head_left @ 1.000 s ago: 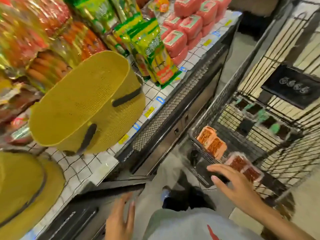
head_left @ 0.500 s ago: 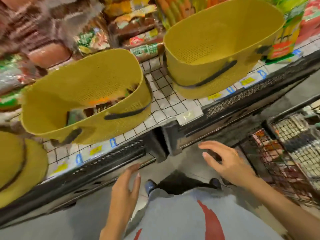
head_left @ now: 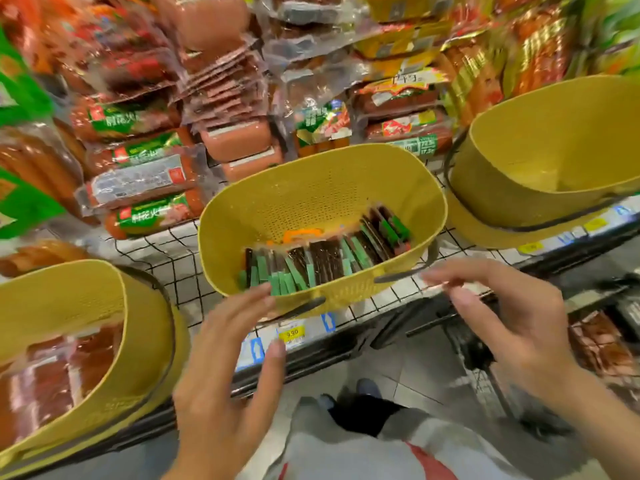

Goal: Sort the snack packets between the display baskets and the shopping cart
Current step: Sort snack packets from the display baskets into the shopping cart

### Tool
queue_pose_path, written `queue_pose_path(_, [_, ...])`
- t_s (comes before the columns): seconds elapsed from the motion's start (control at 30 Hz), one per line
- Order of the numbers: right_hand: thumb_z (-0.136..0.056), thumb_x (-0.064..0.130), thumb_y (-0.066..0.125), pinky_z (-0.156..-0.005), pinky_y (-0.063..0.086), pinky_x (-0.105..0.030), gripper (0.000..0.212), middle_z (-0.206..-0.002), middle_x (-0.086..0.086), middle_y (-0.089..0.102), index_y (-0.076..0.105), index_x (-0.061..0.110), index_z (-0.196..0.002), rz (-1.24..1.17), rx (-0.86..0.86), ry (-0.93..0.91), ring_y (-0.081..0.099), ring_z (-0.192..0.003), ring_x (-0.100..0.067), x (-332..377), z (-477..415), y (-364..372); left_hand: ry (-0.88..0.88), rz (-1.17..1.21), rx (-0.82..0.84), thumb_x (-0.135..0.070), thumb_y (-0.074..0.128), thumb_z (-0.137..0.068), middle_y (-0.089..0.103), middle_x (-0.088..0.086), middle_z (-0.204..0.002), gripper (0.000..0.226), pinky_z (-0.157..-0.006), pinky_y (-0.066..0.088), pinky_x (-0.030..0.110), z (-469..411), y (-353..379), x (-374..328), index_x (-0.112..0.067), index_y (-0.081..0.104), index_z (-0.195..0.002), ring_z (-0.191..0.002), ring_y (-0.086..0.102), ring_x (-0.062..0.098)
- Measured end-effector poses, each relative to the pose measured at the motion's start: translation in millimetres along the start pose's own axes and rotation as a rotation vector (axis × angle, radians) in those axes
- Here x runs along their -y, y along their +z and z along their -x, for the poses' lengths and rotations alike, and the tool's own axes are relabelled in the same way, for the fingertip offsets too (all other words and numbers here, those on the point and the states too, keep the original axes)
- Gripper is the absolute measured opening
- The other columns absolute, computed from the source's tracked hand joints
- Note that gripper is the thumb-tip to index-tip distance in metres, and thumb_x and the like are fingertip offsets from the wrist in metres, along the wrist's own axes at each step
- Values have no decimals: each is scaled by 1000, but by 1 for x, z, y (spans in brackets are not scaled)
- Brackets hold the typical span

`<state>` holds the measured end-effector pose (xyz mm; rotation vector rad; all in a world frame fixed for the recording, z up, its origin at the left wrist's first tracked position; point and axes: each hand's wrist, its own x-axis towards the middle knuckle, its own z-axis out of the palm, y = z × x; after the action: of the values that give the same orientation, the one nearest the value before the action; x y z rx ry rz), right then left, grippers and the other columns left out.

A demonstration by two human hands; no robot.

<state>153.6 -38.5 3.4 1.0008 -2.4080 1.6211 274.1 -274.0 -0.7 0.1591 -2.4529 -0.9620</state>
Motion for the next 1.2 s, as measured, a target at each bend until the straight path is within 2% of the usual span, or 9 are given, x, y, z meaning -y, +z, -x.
queue_pose_path(0.07, [-90,20,49,-71,51,-33,28,-91,-7,69,67,0,-96,25,55,-81,66,-85,-20,11,-35,3,75,-49,-120,-24,51,-91,55,4,-130,33,-106,37,29,-13,-6,9,-9,54,-120,-125,50,15])
queue_pose_path(0.23, [-91,31,60,-78,49,-22,26,-102,0,68,66,11,-107,282,461,-174,59,-92,-5,1,-126,43,-24,-98,-80,-31,49,-92,45,10,-142,46,-113,31,39,-50,-5,53,-5,51,-130,-136,37,19])
queue_pose_path(0.37, [-86,58,52,-97,44,-36,67,-132,-4,51,43,14,-136,673,1097,-93,48,-117,-18,-35,-164,90,-108,-76,-26,-39,47,-92,41,6,-147,53,-114,29,37,-57,3,70,-7,48,-134,-140,33,17])
queue_pose_path(0.47, [-80,66,56,-101,41,-44,89,-140,-11,41,32,7,-142,1035,1360,-183,42,-127,-31,-55,-165,117,-110,-70,-30,-38,48,-92,42,6,-145,51,-113,29,32,-59,6,75,-7,49,-132,-138,36,18])
queue_pose_path(0.67, [-78,43,72,-74,37,-28,63,-115,-6,57,45,10,-124,884,1184,-117,52,-96,-20,-73,-170,121,-87,-127,-48,-34,50,-91,45,10,-142,49,-114,29,31,-58,6,85,-3,52,-128,-136,38,21])
queue_pose_path(0.83, [-76,40,75,-68,32,-25,49,-89,8,45,52,12,-108,688,1113,32,43,-87,-15,-76,-168,110,-81,-122,-62,-32,49,-91,47,11,-139,47,-112,31,35,-53,7,91,-1,52,-127,-134,40,23])
queue_pose_path(0.97, [-88,23,65,-75,44,-27,24,-104,1,57,55,11,-106,384,1037,135,55,-92,-16,-62,-178,95,-124,-66,-60,-33,47,-91,48,10,-139,49,-113,29,26,-52,8,93,-1,51,-127,-134,40,19])
queue_pose_path(1.07, [-89,3,59,-64,56,-33,7,-94,-3,65,56,7,-94,18,938,251,68,-84,-16,-40,-194,80,-181,-12,-30,-35,45,-90,46,10,-141,52,-113,27,23,-53,7,90,-1,49,-130,-134,40,19])
queue_pose_path(1.2, [-82,1,67,-75,56,-21,10,-97,-6,72,63,7,-89,-177,784,204,70,-91,-11,-5,-213,78,-183,-97,-16,-47,42,-90,50,2,-136,58,-111,34,46,-61,0,77,-10,47,-135,-130,42,15])
